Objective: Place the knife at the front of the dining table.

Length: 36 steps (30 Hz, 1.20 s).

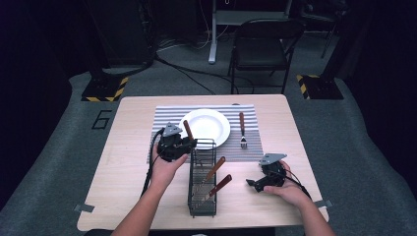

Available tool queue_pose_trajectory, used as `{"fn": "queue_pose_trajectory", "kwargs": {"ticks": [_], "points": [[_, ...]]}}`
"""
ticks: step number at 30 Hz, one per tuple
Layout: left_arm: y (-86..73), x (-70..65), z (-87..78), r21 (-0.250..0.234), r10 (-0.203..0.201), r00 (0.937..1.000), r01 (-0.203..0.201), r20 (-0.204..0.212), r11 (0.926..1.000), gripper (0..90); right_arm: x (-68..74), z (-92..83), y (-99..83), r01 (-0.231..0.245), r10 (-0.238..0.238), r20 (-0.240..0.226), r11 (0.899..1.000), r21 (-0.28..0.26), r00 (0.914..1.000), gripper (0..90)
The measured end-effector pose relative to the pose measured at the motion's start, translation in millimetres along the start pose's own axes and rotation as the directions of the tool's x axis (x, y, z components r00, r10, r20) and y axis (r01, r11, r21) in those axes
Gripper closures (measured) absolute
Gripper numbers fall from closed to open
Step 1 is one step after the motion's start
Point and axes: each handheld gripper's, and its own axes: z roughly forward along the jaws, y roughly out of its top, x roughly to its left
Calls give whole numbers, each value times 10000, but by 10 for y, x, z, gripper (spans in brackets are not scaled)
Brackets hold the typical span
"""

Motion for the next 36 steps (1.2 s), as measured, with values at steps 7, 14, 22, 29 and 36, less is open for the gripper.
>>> {"fn": "queue_pose_trajectory", "kwargs": {"ticks": [7, 14, 22, 29, 36], "points": [[-7, -90, -63, -222, 332, 9989, -340, -327, 9992, 722, 0, 0, 0, 2, -2, -1, 10000, -2, 10000, 0], [-12, -189, -83, -321, 638, 9979, -641, -112, 9974, 753, 0, 0, 0, 7, -7, 0, 10000, 1, 10000, 0], [-3, -247, -23, -489, 696, 9964, -672, 482, 9965, 781, 0, 0, 0, 2, -2, -1, 10000, -2, 10000, 0], [-23, -251, 12, -620, 687, 9962, -653, 541, 9959, 783, -1, 0, 1, 11, -11, -12, 10000, 8, 10000, 0], [-46, -253, 38, -571, 666, 9963, -635, 540, 9963, 781, -2, 0, 1, 19, -19, -15, 10000, 6, 10000, 0]]}}
